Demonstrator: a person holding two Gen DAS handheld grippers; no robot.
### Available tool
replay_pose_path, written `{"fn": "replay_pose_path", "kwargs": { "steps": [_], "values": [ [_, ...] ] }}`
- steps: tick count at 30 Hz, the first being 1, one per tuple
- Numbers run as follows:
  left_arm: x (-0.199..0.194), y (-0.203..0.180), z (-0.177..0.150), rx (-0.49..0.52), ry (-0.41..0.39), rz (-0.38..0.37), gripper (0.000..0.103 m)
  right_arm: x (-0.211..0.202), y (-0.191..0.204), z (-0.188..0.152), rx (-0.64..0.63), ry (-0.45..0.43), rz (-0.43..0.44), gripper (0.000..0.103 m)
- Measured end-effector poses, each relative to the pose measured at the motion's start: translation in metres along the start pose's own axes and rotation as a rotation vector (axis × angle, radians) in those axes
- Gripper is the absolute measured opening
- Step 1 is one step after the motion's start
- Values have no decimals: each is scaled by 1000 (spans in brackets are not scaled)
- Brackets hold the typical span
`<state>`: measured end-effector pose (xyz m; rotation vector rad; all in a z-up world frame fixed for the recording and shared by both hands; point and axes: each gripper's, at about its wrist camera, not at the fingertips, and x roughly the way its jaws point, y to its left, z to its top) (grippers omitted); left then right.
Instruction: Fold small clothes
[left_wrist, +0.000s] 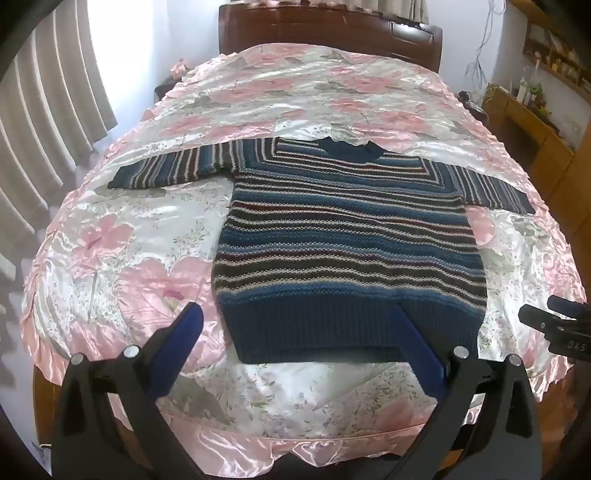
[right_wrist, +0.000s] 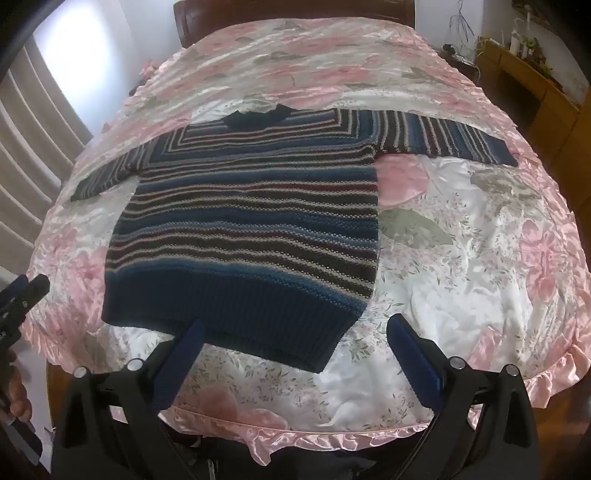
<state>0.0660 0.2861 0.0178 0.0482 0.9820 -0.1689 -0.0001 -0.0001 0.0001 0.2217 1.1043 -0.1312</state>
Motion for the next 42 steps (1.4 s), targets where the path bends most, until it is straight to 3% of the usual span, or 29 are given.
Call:
{"fn": "replay_pose_path", "kwargs": {
  "steps": [15, 42],
  "values": [
    [-5, -9, 4, 10, -19, 21, 100, -13, -11, 7, 71, -49, 4, 99],
    [-1, -1, 2, 8, -17, 18, 100, -10, -3, 3, 39, -71, 17, 99]
  ]
}}
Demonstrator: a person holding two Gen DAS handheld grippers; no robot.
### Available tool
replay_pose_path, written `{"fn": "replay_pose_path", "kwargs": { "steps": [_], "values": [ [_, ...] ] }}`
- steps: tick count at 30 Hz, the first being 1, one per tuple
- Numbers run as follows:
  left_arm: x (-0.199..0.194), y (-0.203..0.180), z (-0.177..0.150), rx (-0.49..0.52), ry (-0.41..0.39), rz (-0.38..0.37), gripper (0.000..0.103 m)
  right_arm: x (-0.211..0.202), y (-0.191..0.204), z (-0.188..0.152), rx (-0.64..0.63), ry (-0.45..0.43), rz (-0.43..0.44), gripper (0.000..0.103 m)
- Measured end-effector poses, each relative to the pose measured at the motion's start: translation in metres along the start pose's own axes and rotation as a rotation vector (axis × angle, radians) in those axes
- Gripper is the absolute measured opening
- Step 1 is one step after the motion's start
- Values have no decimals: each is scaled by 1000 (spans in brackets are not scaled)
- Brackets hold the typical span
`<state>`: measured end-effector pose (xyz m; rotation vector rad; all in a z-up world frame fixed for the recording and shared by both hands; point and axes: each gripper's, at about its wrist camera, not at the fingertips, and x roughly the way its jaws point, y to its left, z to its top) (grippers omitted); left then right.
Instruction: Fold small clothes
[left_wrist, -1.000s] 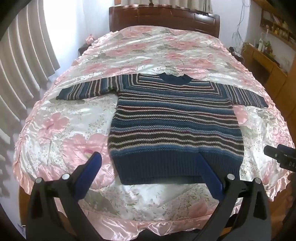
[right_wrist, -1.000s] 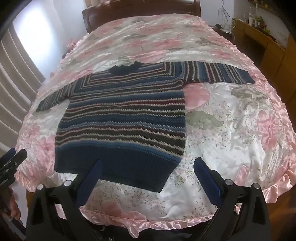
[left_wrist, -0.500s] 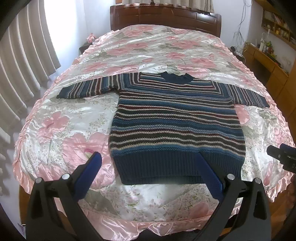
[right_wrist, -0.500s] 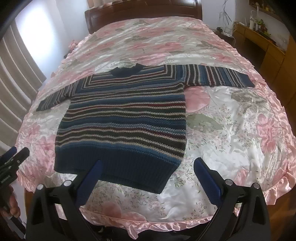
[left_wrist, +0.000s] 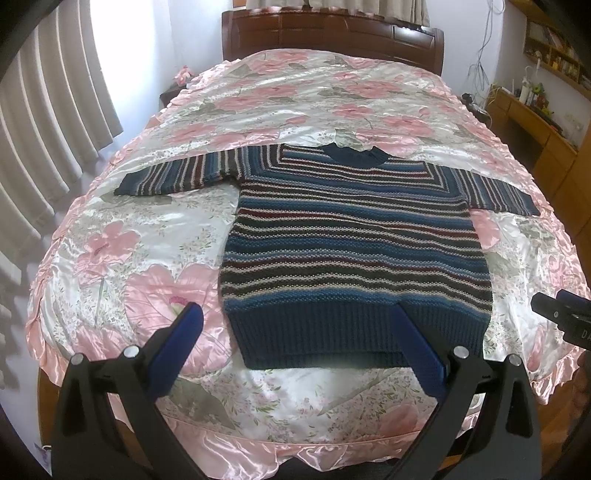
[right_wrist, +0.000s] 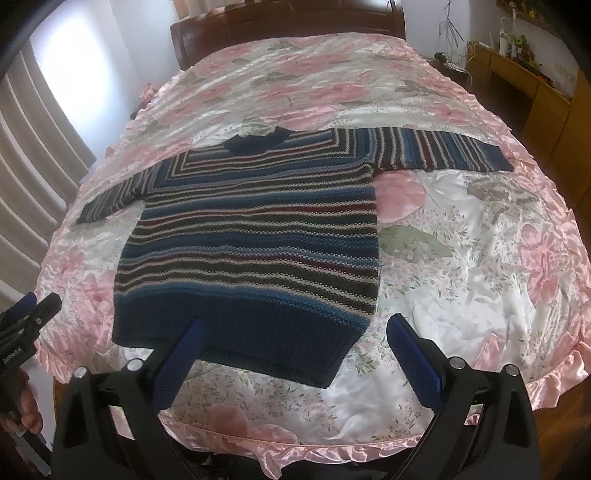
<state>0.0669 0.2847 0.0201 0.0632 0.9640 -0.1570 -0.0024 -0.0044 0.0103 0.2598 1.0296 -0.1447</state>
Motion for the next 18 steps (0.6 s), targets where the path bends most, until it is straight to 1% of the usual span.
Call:
{"fn": "replay_pose_path", "kwargs": {
  "steps": [11, 18],
  "values": [
    [-1, -1, 0, -1, 0, 1, 100, 1, 4, 0, -24, -5, -10, 99],
    [2, 4, -1, -5, 1, 1, 100, -1, 3, 0, -25, -12, -10, 99]
  ]
}}
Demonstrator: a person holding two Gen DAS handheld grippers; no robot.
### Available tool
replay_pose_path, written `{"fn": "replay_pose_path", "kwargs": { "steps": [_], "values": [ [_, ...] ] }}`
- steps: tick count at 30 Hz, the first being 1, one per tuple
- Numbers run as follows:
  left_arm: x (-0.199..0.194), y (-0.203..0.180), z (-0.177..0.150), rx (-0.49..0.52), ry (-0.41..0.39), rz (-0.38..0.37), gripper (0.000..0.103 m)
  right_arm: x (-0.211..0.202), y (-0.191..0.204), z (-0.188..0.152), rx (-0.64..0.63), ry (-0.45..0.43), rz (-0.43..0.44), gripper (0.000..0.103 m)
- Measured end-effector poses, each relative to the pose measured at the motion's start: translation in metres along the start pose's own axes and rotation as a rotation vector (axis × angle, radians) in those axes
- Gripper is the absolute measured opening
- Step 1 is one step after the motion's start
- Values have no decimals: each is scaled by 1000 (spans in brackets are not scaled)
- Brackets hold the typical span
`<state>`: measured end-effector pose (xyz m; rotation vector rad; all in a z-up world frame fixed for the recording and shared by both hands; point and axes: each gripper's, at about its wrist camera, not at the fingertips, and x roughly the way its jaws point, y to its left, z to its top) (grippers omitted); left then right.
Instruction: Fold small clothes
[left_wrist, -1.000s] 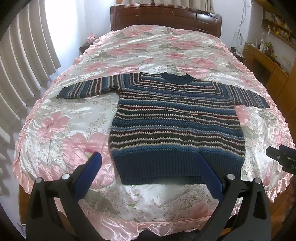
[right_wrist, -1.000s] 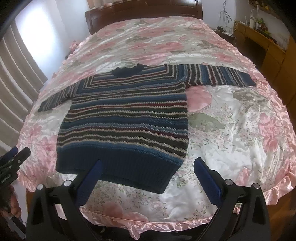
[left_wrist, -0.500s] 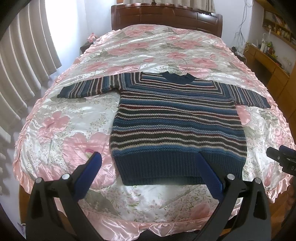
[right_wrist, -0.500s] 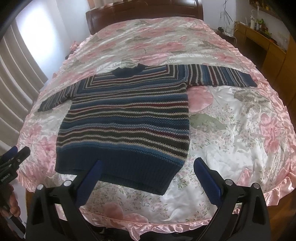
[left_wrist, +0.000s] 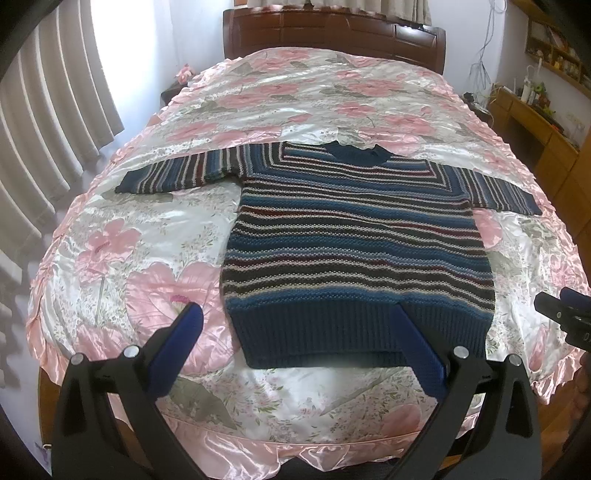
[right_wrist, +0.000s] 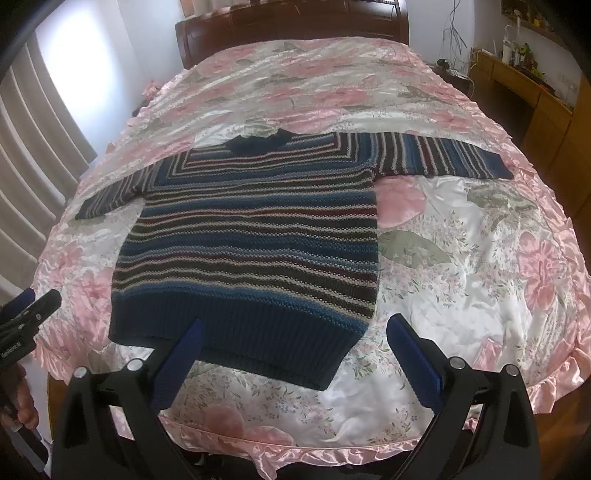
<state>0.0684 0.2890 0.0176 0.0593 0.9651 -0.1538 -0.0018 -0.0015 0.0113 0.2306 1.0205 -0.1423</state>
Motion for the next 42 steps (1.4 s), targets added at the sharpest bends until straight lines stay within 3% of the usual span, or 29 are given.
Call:
{"fn": "replay_pose_path", "kwargs": {
  "steps": [34, 39, 42],
  "values": [
    [11, 4, -1, 3, 11, 4, 100, 4, 4, 5, -3, -9, 18, 99],
    [19, 7, -1, 9, 22, 10, 100, 13, -4, 9, 18, -22, 77, 99],
    [32, 3, 2, 11, 48, 12, 100, 32, -16, 8, 28, 25, 127, 99]
  ]
}}
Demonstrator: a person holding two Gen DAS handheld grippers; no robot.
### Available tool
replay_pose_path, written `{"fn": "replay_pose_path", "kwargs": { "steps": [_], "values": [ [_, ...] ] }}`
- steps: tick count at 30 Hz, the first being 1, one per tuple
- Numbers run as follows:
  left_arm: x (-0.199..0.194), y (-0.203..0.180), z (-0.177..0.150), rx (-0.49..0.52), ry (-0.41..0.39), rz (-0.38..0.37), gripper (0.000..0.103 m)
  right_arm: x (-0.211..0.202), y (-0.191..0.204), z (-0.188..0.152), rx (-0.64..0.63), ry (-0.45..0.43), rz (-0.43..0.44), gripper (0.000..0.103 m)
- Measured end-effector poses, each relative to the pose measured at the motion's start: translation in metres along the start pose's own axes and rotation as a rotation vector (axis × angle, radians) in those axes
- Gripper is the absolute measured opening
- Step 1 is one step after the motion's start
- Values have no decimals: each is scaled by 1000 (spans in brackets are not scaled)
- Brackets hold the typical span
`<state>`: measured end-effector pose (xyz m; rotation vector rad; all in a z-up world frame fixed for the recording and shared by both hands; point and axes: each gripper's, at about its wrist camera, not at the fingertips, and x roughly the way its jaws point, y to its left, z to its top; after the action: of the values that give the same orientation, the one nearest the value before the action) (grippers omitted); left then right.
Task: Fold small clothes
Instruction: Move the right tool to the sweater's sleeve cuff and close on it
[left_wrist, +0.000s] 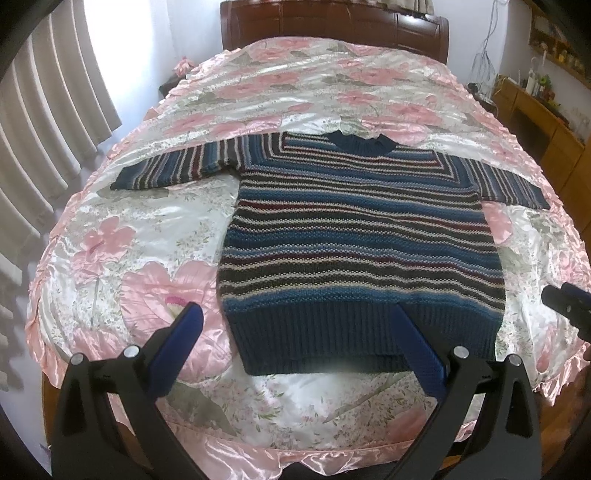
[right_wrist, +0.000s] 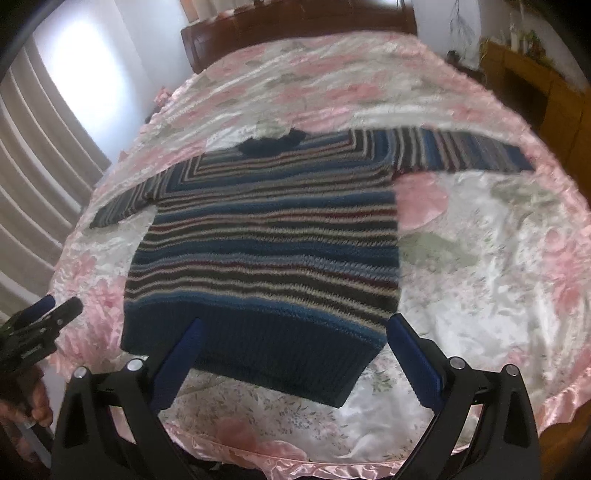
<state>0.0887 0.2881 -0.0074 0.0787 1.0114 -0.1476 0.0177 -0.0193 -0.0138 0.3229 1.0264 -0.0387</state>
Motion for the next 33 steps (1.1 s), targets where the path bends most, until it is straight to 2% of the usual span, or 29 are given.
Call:
{"fn": "replay_pose_path", "kwargs": {
  "steps": [3, 7, 11, 14, 18, 25, 29, 33],
  "values": [
    [18, -12, 9, 3, 40, 3, 100, 16, -20, 2, -9, 59, 0, 99],
    [45, -38, 30, 11, 81, -12, 100, 20, -77, 27, 22, 43, -156, 99],
    [70, -86, 70, 37, 56, -13, 100, 21, -166, 77, 94, 22, -251, 99],
    [87, -123, 100, 22, 22, -40, 100, 31, -235, 119, 159, 41, -281, 99],
    [122, -192, 147, 45, -14, -62, 100, 55, -304, 173, 175, 68, -343, 99],
    [193, -288, 205, 65, 12, -94, 100, 117, -383, 229, 253, 143, -339, 99],
    [227, -316, 217, 78, 38, -84, 100, 141, -421, 245, 312, 169, -331, 99],
    [256, -321, 222, 61, 70, -64, 100, 161, -451, 254, 359, 194, -324, 99]
  ]
}}
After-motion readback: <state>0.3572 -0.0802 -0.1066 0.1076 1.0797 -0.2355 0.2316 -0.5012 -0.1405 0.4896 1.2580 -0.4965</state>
